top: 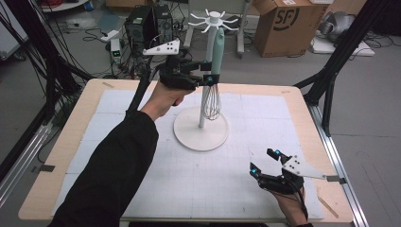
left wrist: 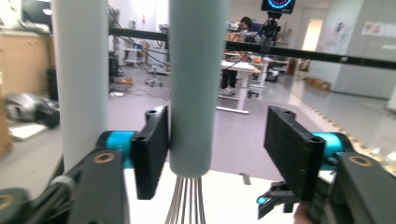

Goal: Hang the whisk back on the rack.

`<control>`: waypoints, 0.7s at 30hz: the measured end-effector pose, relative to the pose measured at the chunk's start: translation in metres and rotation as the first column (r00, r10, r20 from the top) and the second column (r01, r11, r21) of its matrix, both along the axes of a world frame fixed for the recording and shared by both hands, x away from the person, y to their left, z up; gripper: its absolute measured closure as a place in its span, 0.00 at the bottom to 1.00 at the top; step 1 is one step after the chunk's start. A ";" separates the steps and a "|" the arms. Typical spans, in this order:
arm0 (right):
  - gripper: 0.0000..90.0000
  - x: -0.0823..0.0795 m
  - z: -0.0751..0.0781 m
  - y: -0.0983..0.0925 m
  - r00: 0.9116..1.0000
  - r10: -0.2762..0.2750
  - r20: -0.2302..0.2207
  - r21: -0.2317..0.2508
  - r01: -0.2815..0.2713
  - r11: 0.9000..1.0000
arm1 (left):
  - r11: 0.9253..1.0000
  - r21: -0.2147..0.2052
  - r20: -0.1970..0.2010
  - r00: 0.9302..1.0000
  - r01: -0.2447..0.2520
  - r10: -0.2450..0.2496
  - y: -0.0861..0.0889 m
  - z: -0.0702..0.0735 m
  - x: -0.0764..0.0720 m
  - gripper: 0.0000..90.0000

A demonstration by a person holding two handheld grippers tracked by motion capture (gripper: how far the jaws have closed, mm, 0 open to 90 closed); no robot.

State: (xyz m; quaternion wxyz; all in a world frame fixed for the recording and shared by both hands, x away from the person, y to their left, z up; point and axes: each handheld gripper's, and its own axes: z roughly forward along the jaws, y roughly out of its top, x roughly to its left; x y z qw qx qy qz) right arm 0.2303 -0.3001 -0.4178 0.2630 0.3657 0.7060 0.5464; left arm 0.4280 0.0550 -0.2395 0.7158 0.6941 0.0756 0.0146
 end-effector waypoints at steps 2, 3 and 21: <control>0.19 -0.001 0.001 0.000 1.000 0.001 0.005 0.005 -0.001 1.000 | 0.999 0.008 0.045 0.998 -0.052 0.052 0.003 -0.003 -0.008 0.38; 0.19 -0.001 0.001 0.000 1.000 -0.001 0.008 0.005 0.001 1.000 | 0.997 0.006 0.060 0.995 -0.079 0.078 0.005 -0.005 -0.012 0.34; 0.19 -0.008 0.003 0.005 1.000 -0.014 0.018 0.021 0.013 1.000 | 0.956 -0.065 0.107 0.951 -0.285 0.291 0.092 -0.083 -0.086 0.24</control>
